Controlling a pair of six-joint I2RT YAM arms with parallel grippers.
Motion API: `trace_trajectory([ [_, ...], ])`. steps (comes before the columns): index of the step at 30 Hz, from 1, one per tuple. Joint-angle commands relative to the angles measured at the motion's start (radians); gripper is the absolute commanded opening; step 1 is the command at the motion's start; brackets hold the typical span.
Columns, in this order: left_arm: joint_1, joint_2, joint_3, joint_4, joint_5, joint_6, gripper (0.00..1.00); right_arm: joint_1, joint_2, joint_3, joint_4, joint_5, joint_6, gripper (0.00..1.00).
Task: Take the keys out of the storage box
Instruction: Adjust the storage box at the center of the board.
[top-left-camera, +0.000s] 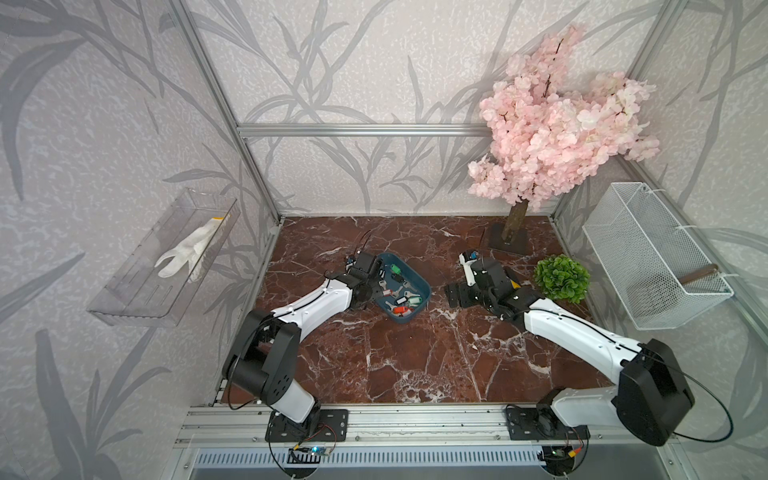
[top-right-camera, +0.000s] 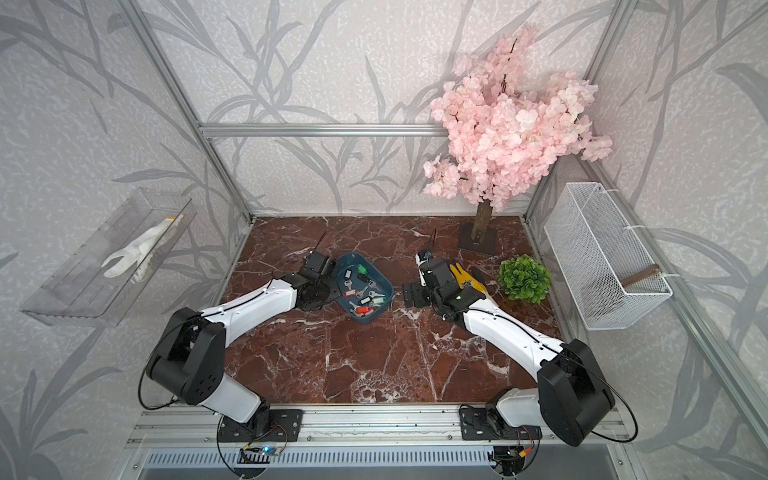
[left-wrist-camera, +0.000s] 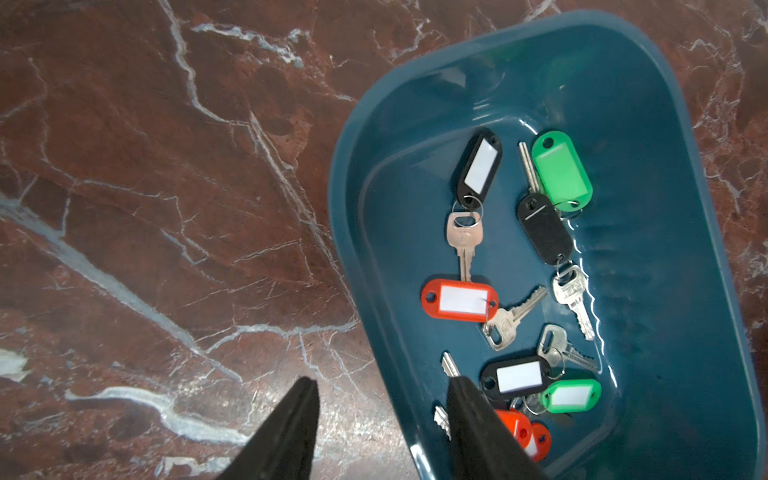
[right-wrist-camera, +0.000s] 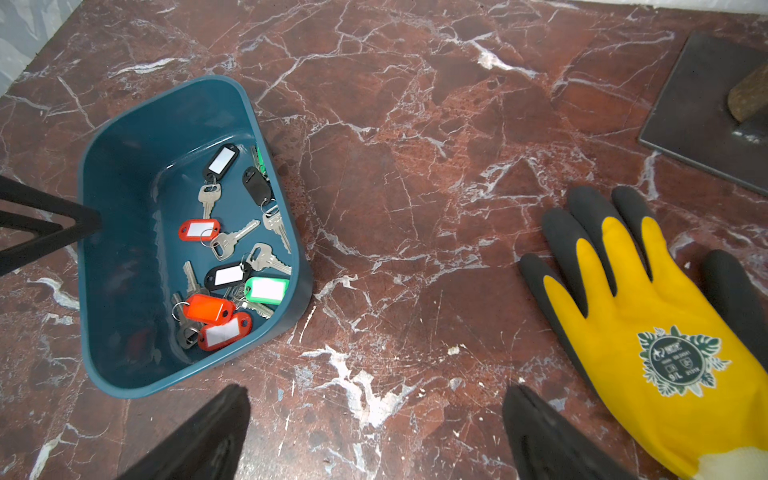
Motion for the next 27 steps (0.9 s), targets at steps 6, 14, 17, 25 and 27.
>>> trace_trajectory([
  [6, 0.003, 0.031, 0.025, -0.007, -0.036, 0.036, 0.42, 0.005, -0.02, -0.005, -0.014, 0.018, 0.015, 0.99],
  [14, 0.02, 0.034, 0.016, -0.008, -0.019, 0.057, 0.26, 0.005, -0.016, -0.002, -0.015, 0.026, 0.016, 0.99],
  [17, 0.038, 0.023, 0.009, -0.014, 0.0, 0.086, 0.19, 0.005, -0.019, -0.004, -0.019, 0.03, 0.016, 0.99],
  [25, 0.133, 0.011, -0.009, -0.036, 0.143, 0.249, 0.1, 0.005, -0.022, -0.006, -0.019, 0.036, 0.011, 0.99],
  [27, 0.164, 0.007, -0.015, -0.052, 0.176, 0.287, 0.09, 0.005, -0.022, -0.008, -0.019, 0.035, 0.009, 0.99],
])
